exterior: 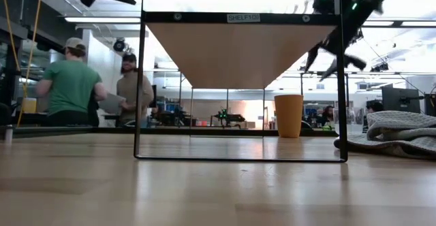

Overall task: Stack small to large cups/mugs on shelf
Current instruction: Put the yellow cup on the shelf

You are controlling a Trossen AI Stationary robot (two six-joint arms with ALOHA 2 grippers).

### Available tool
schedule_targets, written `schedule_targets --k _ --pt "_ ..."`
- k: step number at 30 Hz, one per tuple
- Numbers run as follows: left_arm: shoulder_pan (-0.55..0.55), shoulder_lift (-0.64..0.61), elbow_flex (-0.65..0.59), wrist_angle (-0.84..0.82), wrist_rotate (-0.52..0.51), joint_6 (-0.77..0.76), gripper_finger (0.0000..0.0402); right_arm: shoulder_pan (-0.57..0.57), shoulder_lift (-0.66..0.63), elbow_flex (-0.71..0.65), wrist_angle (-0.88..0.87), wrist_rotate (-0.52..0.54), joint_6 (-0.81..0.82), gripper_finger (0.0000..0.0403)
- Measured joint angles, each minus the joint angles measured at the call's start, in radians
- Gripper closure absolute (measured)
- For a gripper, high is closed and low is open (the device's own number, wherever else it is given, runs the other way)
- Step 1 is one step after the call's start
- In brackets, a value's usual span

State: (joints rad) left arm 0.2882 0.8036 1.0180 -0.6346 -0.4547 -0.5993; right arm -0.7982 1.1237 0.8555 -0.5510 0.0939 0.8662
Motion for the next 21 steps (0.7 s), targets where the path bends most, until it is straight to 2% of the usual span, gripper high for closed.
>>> schedule_targets --k 5,11,18,21 --pt "0.0 0.034 0.0 0.002 0.034 0.0 0.0202 -0.068 0.118 0.003 0.084 -0.046 0.009 0.0187" --pt "0.0 0.052 0.0 0.006 0.043 0.0 0.0208 -0.079 0.228 0.088 0.087 -0.049 0.007 0.0187" --pt "0.0 0.052 0.0 0.006 0.044 -0.001 0.0208 -0.079 0.367 0.201 -0.065 -0.019 -0.029 0.0187" --pt "0.0 0.052 0.0 0.006 0.044 -0.001 0.0208 -0.079 0.408 0.228 -0.072 -0.016 -0.029 0.0188"
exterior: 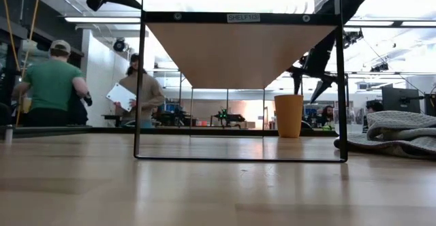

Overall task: Stack small to large cups/mugs on shelf
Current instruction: Put the yellow cup on the shelf

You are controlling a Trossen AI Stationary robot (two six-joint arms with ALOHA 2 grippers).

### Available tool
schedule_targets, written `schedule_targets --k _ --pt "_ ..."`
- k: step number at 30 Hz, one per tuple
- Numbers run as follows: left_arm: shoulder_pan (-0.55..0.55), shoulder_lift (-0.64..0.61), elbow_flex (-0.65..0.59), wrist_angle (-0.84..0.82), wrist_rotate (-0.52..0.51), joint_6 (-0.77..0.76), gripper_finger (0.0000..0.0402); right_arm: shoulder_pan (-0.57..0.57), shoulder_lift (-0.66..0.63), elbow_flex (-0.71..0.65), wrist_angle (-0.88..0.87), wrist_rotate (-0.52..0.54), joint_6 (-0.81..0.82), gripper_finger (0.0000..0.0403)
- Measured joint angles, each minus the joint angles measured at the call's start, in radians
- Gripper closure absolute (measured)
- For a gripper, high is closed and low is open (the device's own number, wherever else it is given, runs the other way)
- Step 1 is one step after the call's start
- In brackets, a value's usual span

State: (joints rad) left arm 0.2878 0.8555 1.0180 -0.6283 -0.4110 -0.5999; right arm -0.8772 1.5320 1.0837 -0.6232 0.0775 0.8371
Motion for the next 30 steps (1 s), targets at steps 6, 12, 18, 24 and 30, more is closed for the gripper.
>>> schedule_targets --k 6,12,18,24,30 --pt "0.0 0.0 0.0 0.001 0.0 0.0 0.0208 0.001 0.056 0.044 -0.011 0.029 -0.007 0.0211" --pt "0.0 0.0 0.0 0.003 0.0 0.0 0.0208 0.0 0.067 0.048 -0.024 0.088 -0.008 0.0295" --pt "0.0 0.0 0.0 0.003 0.0 0.002 0.0208 0.001 0.064 0.048 -0.024 0.097 -0.086 0.0393" --pt "0.0 -0.001 0.0 0.003 0.0 0.017 0.0208 0.0 -0.016 0.048 -0.037 0.151 -0.149 0.0398" --pt "0.0 -0.001 0.0 0.003 0.0 0.019 0.0208 0.018 -0.249 0.048 -0.042 0.124 -0.256 0.0401"
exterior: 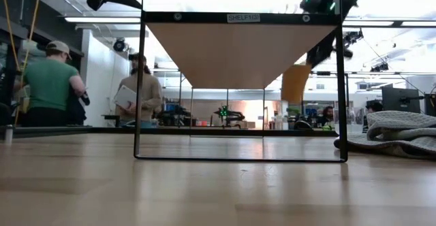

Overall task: Stack small to large cups/mugs on shelf
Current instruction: Put the yellow cup on the shelf

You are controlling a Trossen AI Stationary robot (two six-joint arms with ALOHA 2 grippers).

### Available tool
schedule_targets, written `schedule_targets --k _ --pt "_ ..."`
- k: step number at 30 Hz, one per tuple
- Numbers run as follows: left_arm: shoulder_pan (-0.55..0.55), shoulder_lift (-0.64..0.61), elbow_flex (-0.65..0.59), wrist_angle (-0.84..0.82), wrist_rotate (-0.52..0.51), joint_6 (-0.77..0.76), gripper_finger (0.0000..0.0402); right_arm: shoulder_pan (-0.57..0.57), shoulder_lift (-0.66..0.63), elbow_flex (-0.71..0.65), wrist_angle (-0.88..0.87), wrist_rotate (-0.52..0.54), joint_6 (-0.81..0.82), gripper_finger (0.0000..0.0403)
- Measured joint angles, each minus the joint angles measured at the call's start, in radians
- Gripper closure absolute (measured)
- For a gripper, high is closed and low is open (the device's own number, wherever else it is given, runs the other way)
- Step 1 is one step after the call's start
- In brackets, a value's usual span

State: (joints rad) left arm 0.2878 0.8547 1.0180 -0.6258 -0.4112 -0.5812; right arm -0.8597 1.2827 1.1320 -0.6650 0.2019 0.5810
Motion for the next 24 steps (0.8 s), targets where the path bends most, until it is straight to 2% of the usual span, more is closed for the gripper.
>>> schedule_targets --k 4,8,13,18,24 --pt "0.0 0.0 0.0 0.0 0.0 0.019 0.0208 0.075 -0.192 0.0 -0.001 -0.066 -0.067 0.0401" --pt "0.0 0.0 0.0 0.0 0.0 0.044 0.0208 0.186 -0.357 0.0 -0.001 -0.079 -0.085 0.0402" --pt "0.0 0.0 0.0 0.0 0.0 0.054 0.0208 0.349 -0.481 0.0 0.045 -0.087 -0.065 0.0402" --pt "0.0 0.0 0.0 0.0 0.0 0.054 0.0208 0.515 -0.448 0.023 0.128 -0.117 -0.063 0.0402" --pt "0.0 0.0 0.0 0.0 0.0 0.054 0.0208 0.67 -0.228 0.221 -0.049 -0.124 -0.137 0.0403"
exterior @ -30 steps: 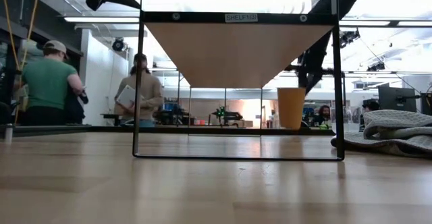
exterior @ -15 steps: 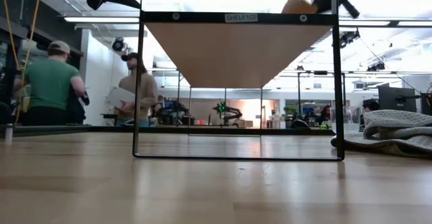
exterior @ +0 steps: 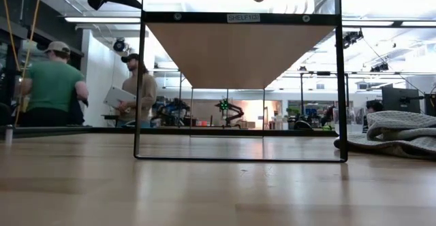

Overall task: Stack small to large cups/mugs on shelf
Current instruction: Put the yellow cup on the shelf

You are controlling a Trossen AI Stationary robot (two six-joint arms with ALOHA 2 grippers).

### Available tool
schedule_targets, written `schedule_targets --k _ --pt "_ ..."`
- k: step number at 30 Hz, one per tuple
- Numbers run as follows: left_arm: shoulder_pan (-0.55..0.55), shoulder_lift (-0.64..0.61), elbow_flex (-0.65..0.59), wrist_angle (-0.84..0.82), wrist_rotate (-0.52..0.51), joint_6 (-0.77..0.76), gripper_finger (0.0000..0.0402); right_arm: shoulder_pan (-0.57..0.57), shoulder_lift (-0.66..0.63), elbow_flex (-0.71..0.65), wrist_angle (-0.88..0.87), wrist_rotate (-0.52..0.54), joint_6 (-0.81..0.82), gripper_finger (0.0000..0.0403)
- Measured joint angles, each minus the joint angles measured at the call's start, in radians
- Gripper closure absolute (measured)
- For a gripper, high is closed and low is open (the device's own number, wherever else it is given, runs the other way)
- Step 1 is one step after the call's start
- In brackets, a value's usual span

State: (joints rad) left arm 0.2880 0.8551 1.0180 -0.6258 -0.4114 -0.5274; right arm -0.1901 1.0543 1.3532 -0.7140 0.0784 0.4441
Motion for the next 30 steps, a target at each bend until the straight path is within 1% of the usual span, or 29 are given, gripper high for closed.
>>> schedule_targets --k 5,10,15,20,27,30 --pt "0.0 0.0 0.0 0.0 0.0 0.0 0.0208 0.05 0.175 0.194 -0.235 0.004 -0.054 0.0403" --pt "0.0 0.0 0.0 0.0 0.0 0.0 0.0208 0.054 0.296 0.304 -0.362 0.054 -0.051 0.0403" --pt "0.0 0.0 0.0 -0.001 0.0 -0.001 0.0208 0.054 0.394 0.357 -0.412 0.054 -0.03 0.0403" --pt "0.0 0.0 0.0 -0.001 0.0 -0.001 0.0208 0.055 0.467 0.381 -0.463 0.026 -0.005 0.0403" --pt "0.0 0.0 0.0 -0.002 0.0 -0.001 0.0208 0.055 0.521 0.385 -0.515 0.026 0.07 0.0403" --pt "0.0 0.0 0.0 -0.002 0.0 -0.001 0.0208 0.055 0.526 0.385 -0.516 0.047 0.102 0.0403"
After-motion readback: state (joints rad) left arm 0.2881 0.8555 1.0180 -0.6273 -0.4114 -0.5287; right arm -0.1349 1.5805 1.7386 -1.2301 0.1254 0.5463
